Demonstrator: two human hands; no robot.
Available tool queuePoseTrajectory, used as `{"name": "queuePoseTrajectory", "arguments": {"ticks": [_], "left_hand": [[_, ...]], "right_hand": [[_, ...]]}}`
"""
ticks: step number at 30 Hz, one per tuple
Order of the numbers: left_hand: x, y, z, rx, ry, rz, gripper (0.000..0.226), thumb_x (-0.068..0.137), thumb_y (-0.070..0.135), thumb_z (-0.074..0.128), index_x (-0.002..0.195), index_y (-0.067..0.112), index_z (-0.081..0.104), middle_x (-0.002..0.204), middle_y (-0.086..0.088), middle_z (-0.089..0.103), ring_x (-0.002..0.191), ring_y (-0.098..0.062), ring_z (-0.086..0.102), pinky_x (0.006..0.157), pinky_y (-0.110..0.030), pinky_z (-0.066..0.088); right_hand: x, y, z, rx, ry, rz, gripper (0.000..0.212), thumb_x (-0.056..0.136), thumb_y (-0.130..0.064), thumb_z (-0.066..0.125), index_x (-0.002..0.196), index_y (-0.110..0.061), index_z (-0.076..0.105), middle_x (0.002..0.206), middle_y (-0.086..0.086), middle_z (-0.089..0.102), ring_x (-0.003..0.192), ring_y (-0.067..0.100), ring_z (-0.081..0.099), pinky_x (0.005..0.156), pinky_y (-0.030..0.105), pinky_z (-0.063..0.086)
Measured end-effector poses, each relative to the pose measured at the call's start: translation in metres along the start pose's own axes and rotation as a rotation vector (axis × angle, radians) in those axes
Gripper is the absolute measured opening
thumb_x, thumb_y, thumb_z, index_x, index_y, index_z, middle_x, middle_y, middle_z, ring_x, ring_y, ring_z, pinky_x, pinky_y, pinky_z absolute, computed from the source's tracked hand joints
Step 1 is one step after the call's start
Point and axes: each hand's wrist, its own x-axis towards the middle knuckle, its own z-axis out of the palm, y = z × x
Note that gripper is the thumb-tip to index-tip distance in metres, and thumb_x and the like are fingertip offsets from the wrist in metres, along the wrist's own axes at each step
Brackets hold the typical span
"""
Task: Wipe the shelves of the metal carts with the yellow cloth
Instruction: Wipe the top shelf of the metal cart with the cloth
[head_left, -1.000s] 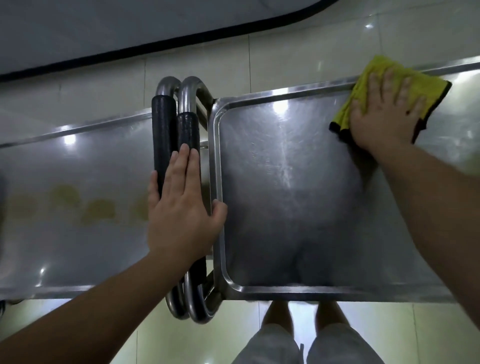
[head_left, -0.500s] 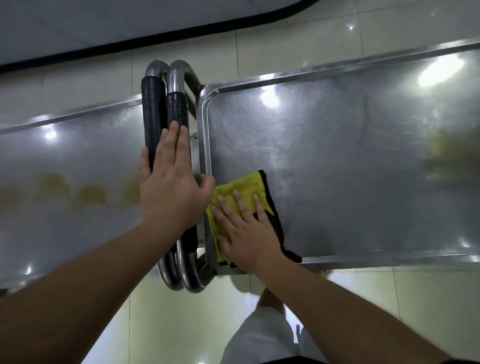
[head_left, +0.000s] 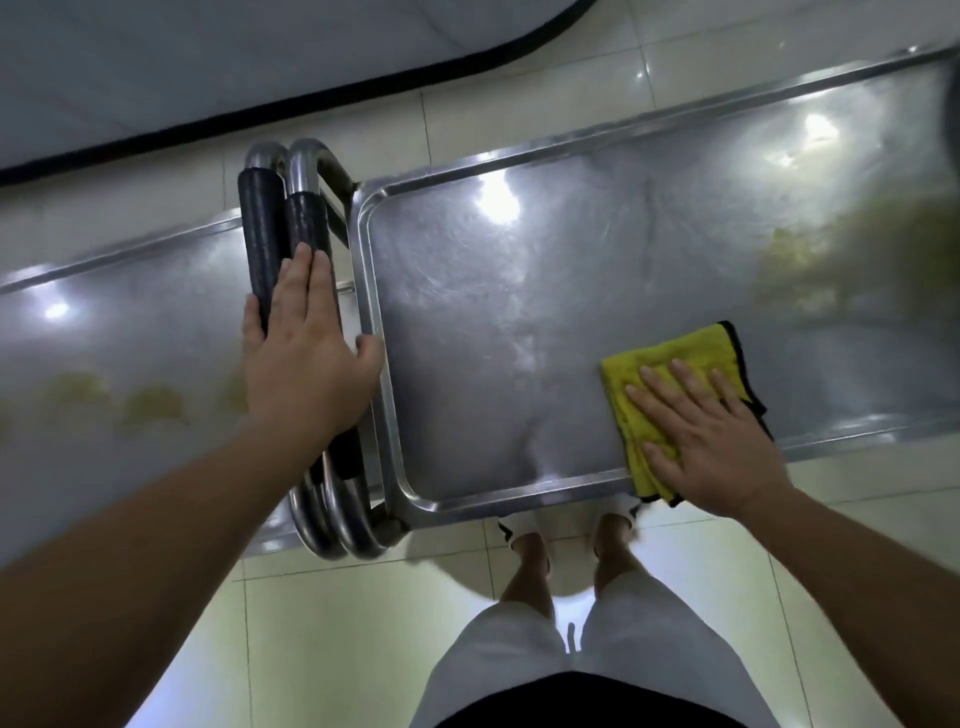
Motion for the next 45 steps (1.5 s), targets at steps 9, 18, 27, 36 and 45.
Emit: {"name": "queuePoseTrajectory", "arguments": {"ticks": [9,18,27,36,45], "left_hand": [[0.001,0.005,0.009,0.088,0.06,-0.002,0.085,0.097,0.045,0.046,0.166,0.018,0.005,0.175,-0.003,0.001,0.161,-0.017,-0.002,0.13,-0.045,-0.001],[-0.036,0.119,0.033,0.059,-0.239,0.238,0.079,0.101,0.038,0.052,0.165,0.022,0.01,0.173,-0.009,0.009,0.159,-0.029,0.012,0.128,-0.05,0.02],[-0.062,0.251,0.114,-0.245,-0.445,0.038,0.08,0.101,0.043,0.057,0.166,0.028,0.013,0.174,-0.006,0.003,0.16,-0.031,0.005,0.128,-0.044,0.015],[-0.033,0.302,0.141,-0.15,-0.29,-0.139,0.072,0.104,0.055,0.044,0.165,0.031,0.015,0.174,-0.006,0.003,0.16,-0.027,0.002,0.126,-0.055,0.011],[-0.027,0.291,0.167,-0.134,-0.366,-0.151,0.074,0.104,0.062,0.028,0.164,0.039,-0.007,0.172,0.005,-0.02,0.158,-0.019,-0.021,0.126,-0.055,-0.01]], "right_hand": [[-0.014,0.062,-0.006,-0.033,-0.043,0.163,0.071,0.097,-0.057,0.031,0.164,-0.031,0.026,0.172,-0.005,0.017,0.16,0.023,0.01,0.127,0.056,0.013],[-0.015,0.065,-0.002,-0.018,0.039,0.112,0.072,0.098,-0.053,0.043,0.164,-0.03,0.025,0.172,-0.004,0.017,0.16,0.026,0.012,0.125,0.059,0.016],[-0.017,0.077,-0.003,0.102,0.024,0.06,0.069,0.101,-0.057,0.04,0.164,-0.035,0.023,0.173,-0.008,0.011,0.161,0.023,0.006,0.125,0.058,0.016],[-0.044,0.176,-0.01,0.074,0.027,0.004,0.067,0.102,-0.058,0.04,0.163,-0.037,0.025,0.172,-0.01,0.016,0.16,0.02,0.01,0.126,0.056,0.017],[-0.076,0.339,-0.034,0.069,-0.081,0.465,0.072,0.099,-0.063,0.024,0.165,-0.037,0.014,0.174,-0.008,0.008,0.161,0.022,0.001,0.127,0.059,0.006]]}}
